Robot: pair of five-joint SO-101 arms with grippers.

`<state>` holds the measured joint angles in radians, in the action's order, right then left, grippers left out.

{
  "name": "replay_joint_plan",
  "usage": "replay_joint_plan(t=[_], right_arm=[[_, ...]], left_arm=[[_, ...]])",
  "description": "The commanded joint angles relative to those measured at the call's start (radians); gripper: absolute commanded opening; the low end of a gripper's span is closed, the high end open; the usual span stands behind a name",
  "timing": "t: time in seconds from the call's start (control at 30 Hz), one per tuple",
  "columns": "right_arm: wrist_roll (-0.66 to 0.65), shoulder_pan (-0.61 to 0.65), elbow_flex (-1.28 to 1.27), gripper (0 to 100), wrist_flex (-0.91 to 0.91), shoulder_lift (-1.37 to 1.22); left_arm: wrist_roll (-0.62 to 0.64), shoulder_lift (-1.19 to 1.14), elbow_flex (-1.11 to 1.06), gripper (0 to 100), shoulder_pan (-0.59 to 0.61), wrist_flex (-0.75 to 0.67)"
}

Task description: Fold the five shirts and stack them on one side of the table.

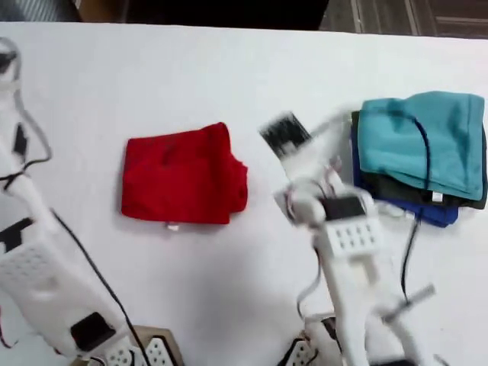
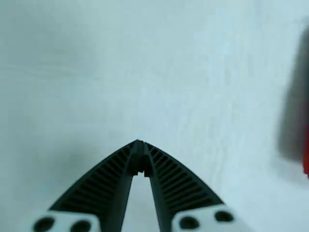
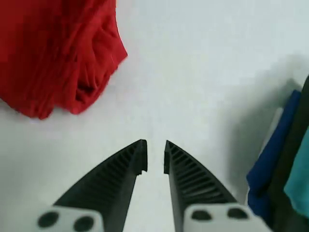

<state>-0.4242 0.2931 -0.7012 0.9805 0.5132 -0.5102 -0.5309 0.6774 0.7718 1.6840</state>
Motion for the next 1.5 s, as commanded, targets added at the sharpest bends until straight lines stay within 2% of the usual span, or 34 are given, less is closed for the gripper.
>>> replay_joint_plan(t=[0.0, 0.13, 0.23, 0.47, 0.7, 0.9, 1.03, 1.1, 1.3, 1.47], right_arm=[[0.029, 0.058, 0.358, 7.5, 0.053, -0.288], [0.091, 0.104, 0.701, 15.9, 0.143, -0.584], [0.103, 0.143, 0.941, 22.8, 0.225, -0.777], [0.109, 0.211, 1.432, 23.2, 0.357, -1.147], [0.155, 0.202, 1.784, 23.4, 0.45, -1.419], [0.167, 0.193, 1.93, 20.8, 0.509, -1.564], [0.169, 0.194, 1.996, 0.7, 0.533, -1.595], [0.169, 0.193, 2.002, 3.9, 0.535, -1.596], [0.16, 0.193, 2.008, 2.0, 0.487, -1.587], [0.078, 0.2, 2.01, 2.0, 0.464, -1.587]], left_arm=[[0.012, 0.012, -0.038, 3, 0.064, -0.026], [0.135, 0.011, -0.076, 3, 0.121, -0.026], [0.158, 0.011, -0.119, 3, 0.15, -0.029], [0.155, 0.009, -0.22, 3, 0.227, -0.123], [0.153, 0.011, -0.257, 3, 0.249, -0.141], [0.153, 0.017, -0.249, 3, 0.247, -0.141], [0.157, 0.014, -0.252, 3, 0.245, -0.155], [0.158, 0.011, -0.251, 3, 0.245, -0.157], [0.157, 0.011, -0.249, 3, 0.244, -0.157], [0.155, 0.011, -0.249, 3, 0.244, -0.157]])
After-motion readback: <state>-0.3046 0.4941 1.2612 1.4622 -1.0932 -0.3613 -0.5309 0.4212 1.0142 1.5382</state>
